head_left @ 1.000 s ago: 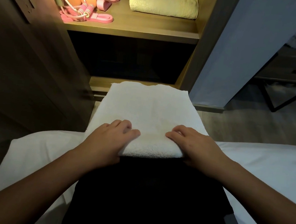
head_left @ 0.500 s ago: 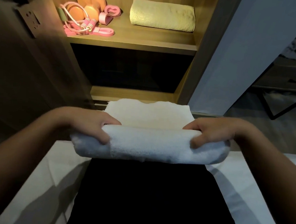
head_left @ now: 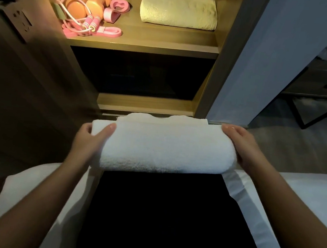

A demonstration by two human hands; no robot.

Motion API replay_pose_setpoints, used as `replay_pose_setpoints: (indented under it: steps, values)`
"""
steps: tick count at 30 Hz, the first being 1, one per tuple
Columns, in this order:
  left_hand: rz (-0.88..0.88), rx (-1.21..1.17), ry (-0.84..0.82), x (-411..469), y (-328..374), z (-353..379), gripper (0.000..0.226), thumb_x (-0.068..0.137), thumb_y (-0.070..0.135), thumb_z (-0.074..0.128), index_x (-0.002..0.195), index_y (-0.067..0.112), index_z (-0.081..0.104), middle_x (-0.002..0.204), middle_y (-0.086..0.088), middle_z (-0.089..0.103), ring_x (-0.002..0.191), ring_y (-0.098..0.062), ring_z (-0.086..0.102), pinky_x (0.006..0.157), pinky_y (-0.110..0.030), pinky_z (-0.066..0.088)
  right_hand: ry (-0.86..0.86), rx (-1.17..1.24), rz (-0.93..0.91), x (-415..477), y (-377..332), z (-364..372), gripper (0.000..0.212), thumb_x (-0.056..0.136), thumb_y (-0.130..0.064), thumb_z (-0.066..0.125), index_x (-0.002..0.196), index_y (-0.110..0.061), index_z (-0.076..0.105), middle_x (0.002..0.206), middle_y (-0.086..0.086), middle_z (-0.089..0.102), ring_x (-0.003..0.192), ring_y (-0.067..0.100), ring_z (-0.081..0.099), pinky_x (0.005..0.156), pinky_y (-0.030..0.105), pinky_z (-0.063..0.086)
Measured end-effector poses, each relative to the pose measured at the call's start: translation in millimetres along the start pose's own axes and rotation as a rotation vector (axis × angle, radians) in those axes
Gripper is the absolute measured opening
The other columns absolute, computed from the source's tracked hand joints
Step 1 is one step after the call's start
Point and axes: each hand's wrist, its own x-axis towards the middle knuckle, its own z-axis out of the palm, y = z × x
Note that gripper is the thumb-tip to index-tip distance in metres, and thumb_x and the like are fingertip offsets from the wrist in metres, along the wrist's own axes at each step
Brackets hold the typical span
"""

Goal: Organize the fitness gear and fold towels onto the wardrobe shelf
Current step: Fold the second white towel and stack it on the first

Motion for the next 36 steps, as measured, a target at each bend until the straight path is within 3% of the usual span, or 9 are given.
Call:
replay_pose_setpoints:
  steps: [6,11,13,16,20,26,28,31,36]
  values:
    - [0.08,-0.116,-0.03,-14,-14,5,0.034,0.087,0.05,0.061,0.111,0.029,0.049,0.095,0.011,0.055,0.086,-0.011,0.056,0.066,-0.035,0.05,-0.312,-0.101,-0.122,-39,35,-19,0.071,0.062,-0.058,0.073,0.124,-0.04,0.045,0.111,-0.026,0.062,0.103,-0.004,0.061,0.074,0.013,0.05]
    - [0.18,0.026,-0.317,-22,-45,-26,0.036,0.073,0.028,0.071,0.105,0.03,0.055,0.1,0.01,0.063,0.093,-0.009,0.062,0.073,-0.024,0.05,-0.509,-0.139,-0.152,-36,43,-33,0.063,0.077,-0.014,0.077,0.128,-0.027,0.044,0.113,-0.018,0.064,0.111,0.005,0.061,0.082,0.021,0.055]
    - [0.292,0.215,-0.392,-23,-59,-32,0.043,0.073,0.014,0.076,0.106,0.031,0.055,0.097,0.014,0.068,0.093,0.003,0.064,0.069,-0.009,0.05,-0.49,-0.157,-0.197,-36,46,-30,0.053,0.077,-0.007,0.071,0.124,-0.022,0.05,0.11,-0.013,0.068,0.108,0.006,0.063,0.081,0.025,0.056]
    - [0.364,0.182,-0.245,-19,-56,-27,0.034,0.083,0.0,0.067,0.102,0.024,0.052,0.098,0.012,0.064,0.077,0.027,0.055,0.064,0.003,0.042,-0.356,-0.191,-0.287,-32,40,-26,0.042,0.081,-0.006,0.071,0.117,-0.023,0.058,0.105,-0.012,0.071,0.101,0.003,0.066,0.084,0.024,0.056]
    - [0.41,-0.009,-0.2,-18,-17,-31,0.029,0.071,0.027,0.081,0.094,0.027,0.065,0.084,0.023,0.073,0.081,0.006,0.068,0.063,-0.007,0.05,-0.221,-0.185,-0.375,-28,12,-23,0.028,0.079,-0.033,0.076,0.105,-0.029,0.066,0.1,-0.02,0.072,0.095,0.003,0.067,0.07,0.011,0.051]
    - [0.146,-0.026,-0.213,19,36,-14,0.048,0.088,0.047,0.063,0.116,0.009,0.063,0.112,-0.009,0.068,0.103,-0.025,0.063,0.087,-0.036,0.048,-0.225,-0.139,-0.117,13,-24,-8,0.042,0.088,-0.046,0.062,0.118,-0.017,0.061,0.116,0.001,0.068,0.094,0.014,0.067,0.072,0.026,0.054]
    - [0.025,-0.011,-0.248,25,30,-8,0.042,0.091,0.044,0.059,0.115,0.011,0.065,0.117,-0.011,0.066,0.108,-0.026,0.061,0.099,-0.04,0.044,-0.296,-0.06,0.039,20,-15,-3,0.04,0.09,-0.038,0.06,0.119,-0.011,0.06,0.116,0.007,0.069,0.096,0.018,0.068,0.073,0.027,0.055]
    - [0.003,-0.181,-0.26,26,15,-10,0.03,0.093,0.038,0.057,0.112,0.015,0.064,0.115,-0.01,0.069,0.096,-0.02,0.068,0.08,-0.036,0.051,-0.35,0.062,0.108,15,-1,-6,0.041,0.083,-0.035,0.064,0.118,-0.015,0.059,0.114,0.003,0.071,0.104,0.019,0.068,0.077,0.025,0.057]
    - [0.139,0.003,-0.109,32,15,0,0.033,0.096,0.047,0.05,0.113,0.02,0.058,0.105,0.002,0.064,0.094,-0.015,0.061,0.077,-0.033,0.045,-0.159,0.036,0.101,15,1,5,0.065,0.084,-0.06,0.058,0.128,-0.012,0.057,0.121,0.006,0.066,0.112,0.024,0.062,0.099,0.042,0.048]
